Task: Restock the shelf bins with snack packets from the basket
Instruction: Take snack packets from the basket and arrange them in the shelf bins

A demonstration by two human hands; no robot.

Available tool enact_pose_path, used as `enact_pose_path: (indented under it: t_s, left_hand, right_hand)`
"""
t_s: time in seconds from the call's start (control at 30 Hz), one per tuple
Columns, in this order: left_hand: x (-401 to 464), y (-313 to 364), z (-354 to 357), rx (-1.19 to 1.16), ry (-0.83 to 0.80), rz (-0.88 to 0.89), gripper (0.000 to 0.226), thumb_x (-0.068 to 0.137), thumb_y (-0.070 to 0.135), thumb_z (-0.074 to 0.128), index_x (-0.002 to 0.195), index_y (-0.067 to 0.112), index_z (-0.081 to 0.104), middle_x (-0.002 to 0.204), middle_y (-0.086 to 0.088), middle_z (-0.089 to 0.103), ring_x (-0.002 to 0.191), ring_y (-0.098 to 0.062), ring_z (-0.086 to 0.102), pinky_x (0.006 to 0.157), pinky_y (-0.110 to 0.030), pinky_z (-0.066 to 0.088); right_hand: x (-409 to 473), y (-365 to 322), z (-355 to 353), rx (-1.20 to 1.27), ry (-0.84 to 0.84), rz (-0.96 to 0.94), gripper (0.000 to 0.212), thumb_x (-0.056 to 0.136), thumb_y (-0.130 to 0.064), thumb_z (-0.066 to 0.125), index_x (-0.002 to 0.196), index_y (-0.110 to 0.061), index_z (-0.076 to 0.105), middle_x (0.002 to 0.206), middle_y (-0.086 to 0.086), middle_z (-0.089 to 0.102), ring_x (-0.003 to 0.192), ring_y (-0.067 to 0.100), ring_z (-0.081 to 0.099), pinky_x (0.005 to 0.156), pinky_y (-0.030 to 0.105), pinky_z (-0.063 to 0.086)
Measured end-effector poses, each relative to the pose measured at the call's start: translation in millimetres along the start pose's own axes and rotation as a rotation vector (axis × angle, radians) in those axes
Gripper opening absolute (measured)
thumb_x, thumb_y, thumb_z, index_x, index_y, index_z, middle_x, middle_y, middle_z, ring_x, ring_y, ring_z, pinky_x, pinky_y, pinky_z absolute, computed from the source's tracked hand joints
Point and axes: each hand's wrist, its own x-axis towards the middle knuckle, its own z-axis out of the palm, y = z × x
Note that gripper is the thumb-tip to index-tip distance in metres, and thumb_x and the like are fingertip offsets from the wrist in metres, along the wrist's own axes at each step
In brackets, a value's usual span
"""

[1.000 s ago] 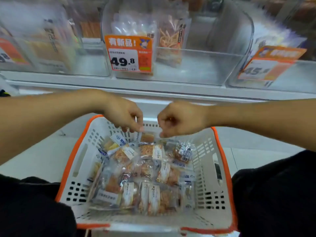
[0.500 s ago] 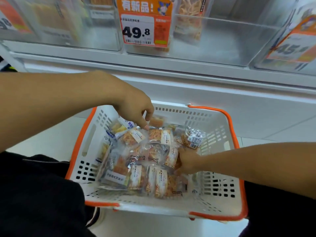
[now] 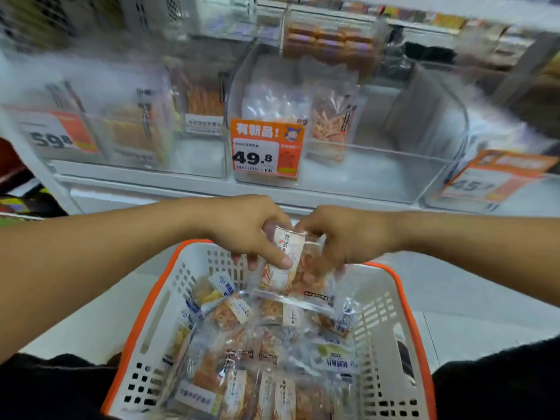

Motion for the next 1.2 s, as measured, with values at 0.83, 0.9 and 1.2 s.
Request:
enact_pose_path:
  t_s: [0.83,0.9,1.2]
  left_hand:
    - [11,27,-41,-0.561,0.847,0.209,0.024,0.091,0.006,0.066,0.109,0.019,0.056,0.074,-0.004,0.071,0.065,-0.02,0.068,0.046,-0.028,0.05]
    - [13,28,-40,-0.558,0.864,0.218,0.025,0.091,0.004,0.065,0.108,0.019,0.054,0.075,-0.004,0.071,0.063,-0.019,0.068,0.045,-0.027,0.049]
    - [18,20,-38,-0.516,0.819,0.198,0.023,0.091,0.006,0.066,0.093,0.017,0.047,0.078,-0.01,0.07,0.063,-0.024,0.069,0.045,-0.031,0.05]
  right_hand:
    - [6,31,-141,-0.39,0.859,0.128,0.024,0.081,-0.03,0.082,0.074,-0.02,0.061,0.072,-0.002,0.058,0.073,0.024,0.059,0.065,0.03,0.041]
    - [15,31,-145,-0.306,0.88,0.123,0.023,0.078,-0.029,0.084,0.081,-0.012,0.07,0.079,0.003,0.066,0.073,0.022,0.063,0.066,0.035,0.051]
    - [33,31,-133,-0.241,1.009,0.049,0.015,0.084,-0.025,0.079,0.078,-0.013,0.073,0.085,0.005,0.071,0.078,0.02,0.064,0.075,0.036,0.055]
